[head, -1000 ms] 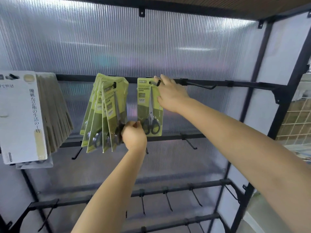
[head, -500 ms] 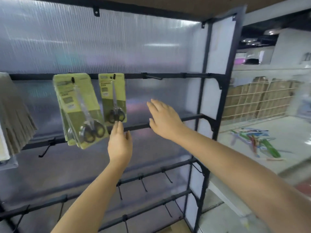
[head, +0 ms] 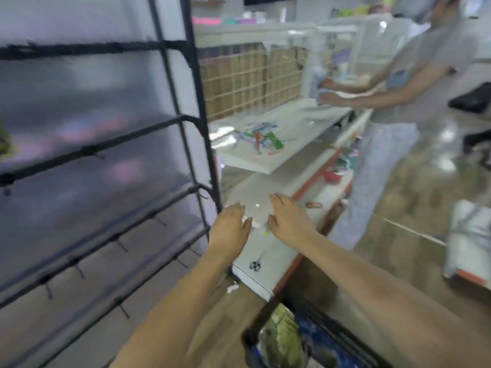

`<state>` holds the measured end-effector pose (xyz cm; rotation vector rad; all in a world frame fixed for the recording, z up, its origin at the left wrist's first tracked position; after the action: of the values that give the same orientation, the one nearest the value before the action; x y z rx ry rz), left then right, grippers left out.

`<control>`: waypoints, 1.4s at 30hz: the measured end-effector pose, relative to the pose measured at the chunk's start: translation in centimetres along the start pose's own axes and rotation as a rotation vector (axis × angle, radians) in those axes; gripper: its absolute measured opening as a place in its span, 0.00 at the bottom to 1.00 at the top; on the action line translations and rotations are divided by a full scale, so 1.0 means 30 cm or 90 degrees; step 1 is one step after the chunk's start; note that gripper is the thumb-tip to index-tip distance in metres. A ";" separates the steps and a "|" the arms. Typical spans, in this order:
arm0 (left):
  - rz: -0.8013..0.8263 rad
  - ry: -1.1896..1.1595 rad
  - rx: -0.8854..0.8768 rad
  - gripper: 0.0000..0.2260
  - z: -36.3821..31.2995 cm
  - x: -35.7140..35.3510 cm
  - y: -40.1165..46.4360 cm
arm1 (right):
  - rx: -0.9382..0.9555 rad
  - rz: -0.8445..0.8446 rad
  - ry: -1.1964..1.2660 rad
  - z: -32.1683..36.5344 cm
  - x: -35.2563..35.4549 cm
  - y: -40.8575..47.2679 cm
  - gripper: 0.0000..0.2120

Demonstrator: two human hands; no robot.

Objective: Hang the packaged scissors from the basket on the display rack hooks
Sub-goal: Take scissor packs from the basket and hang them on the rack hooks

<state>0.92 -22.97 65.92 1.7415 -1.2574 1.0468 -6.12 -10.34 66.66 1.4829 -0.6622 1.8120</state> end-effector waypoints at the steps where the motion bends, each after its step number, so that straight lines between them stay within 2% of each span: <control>1: 0.023 -0.004 -0.018 0.19 -0.056 -0.058 -0.007 | -0.034 0.002 0.014 -0.081 -0.021 -0.055 0.26; 7: 0.171 -0.026 -0.088 0.20 -0.303 -0.387 -0.097 | -0.241 0.029 0.133 -0.467 -0.138 -0.411 0.22; 14: 0.316 -0.018 -0.104 0.20 -0.338 -0.669 -0.170 | -0.421 0.065 0.223 -0.670 -0.331 -0.652 0.21; 21: 0.423 0.018 -0.061 0.13 -0.146 -0.992 -0.162 | -0.538 0.132 0.323 -0.738 -0.733 -0.703 0.20; 23: 0.454 0.036 -0.056 0.11 -0.079 -1.093 -0.162 | -0.573 0.161 0.373 -0.744 -0.871 -0.700 0.23; 28: 0.513 0.019 -0.023 0.08 0.122 -1.421 -0.192 | -0.609 0.194 0.444 -0.755 -1.284 -0.670 0.24; 31: 0.566 0.005 0.037 0.06 0.265 -1.651 -0.209 | -0.618 0.223 0.467 -0.762 -1.568 -0.640 0.23; 32: 0.577 -0.001 0.060 0.08 0.310 -1.725 -0.213 | -0.622 0.240 0.473 -0.763 -1.659 -0.627 0.22; 35: 0.596 0.011 0.086 0.14 0.431 -1.925 -0.201 | -0.637 0.263 0.518 -0.774 -1.912 -0.575 0.21; 42: 0.545 -0.055 0.102 0.12 0.602 -2.295 -0.117 | -0.647 0.218 0.620 -0.815 -2.352 -0.459 0.13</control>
<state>-5.22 -13.20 -4.42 1.3578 -2.1036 1.5788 -3.15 3.13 -8.01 -0.2008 -1.0759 1.7036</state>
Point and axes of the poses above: each hand's wrist, its own y-axis towards the middle knuckle, its own x-axis out of the back of the hand, z = x × y, the point moved 3 cm from there along y, towards the middle knuckle, and after that the axes turned 8 degrees about z, right-handed, at the moved point
